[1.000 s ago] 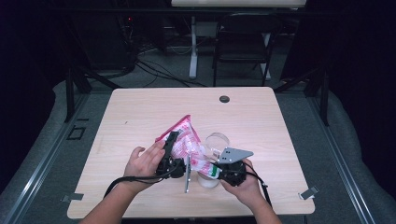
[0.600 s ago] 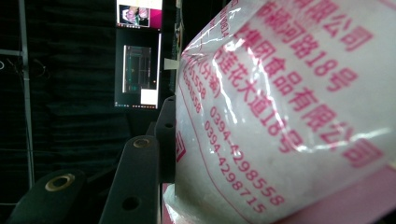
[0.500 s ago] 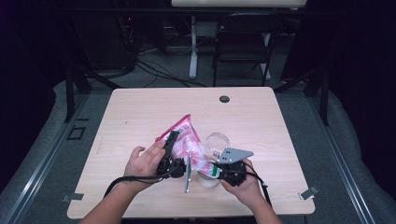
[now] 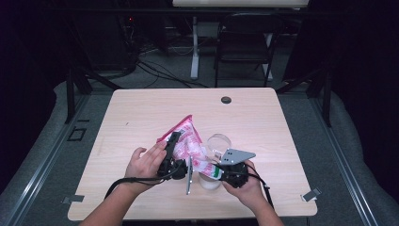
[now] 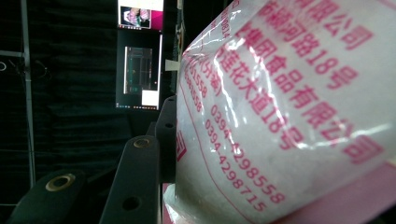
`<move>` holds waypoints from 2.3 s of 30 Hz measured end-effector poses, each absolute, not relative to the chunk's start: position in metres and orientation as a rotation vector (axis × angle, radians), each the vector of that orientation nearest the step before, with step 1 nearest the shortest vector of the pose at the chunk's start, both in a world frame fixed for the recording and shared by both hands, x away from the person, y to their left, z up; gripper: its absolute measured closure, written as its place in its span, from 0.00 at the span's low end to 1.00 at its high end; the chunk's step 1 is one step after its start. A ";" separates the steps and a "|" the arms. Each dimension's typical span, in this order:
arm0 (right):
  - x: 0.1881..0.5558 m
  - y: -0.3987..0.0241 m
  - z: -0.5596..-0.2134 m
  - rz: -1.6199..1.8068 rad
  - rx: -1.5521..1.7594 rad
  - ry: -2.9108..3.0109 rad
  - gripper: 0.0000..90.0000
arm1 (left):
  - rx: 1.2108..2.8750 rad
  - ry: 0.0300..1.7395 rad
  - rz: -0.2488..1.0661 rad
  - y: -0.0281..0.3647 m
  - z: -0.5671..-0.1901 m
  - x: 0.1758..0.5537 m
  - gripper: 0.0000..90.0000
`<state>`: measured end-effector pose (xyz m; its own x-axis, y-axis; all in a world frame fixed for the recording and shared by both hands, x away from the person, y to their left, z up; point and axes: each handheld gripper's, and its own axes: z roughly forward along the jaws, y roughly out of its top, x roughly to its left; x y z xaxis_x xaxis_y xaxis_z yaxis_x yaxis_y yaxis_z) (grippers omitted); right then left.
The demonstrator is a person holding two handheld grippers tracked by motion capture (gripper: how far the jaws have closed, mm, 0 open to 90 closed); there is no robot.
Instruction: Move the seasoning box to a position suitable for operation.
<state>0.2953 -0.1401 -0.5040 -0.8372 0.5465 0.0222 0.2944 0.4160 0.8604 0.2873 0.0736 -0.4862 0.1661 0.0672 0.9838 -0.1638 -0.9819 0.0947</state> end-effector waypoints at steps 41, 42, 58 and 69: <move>0.295 -0.140 -0.504 1.398 0.739 2.402 1.00 | 2.247 -0.103 1.926 0.072 -0.481 0.285 0.71; 0.295 -0.140 -0.504 1.397 0.739 2.402 1.00 | 2.246 -0.103 1.926 0.072 -0.481 0.285 0.71; 0.296 -0.141 -0.504 1.397 0.744 2.403 1.00 | 2.238 -0.109 1.930 0.070 -0.481 0.285 0.71; 0.298 -0.139 -0.504 1.397 0.738 2.410 1.00 | 2.233 -0.110 1.935 0.071 -0.479 0.284 0.71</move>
<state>0.2978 -0.1390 -0.5042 -0.8373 0.5459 0.0294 0.2966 0.4085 0.8632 0.2838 0.0714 -0.4793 0.1479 0.0648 0.9869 -0.1760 -0.9802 0.0907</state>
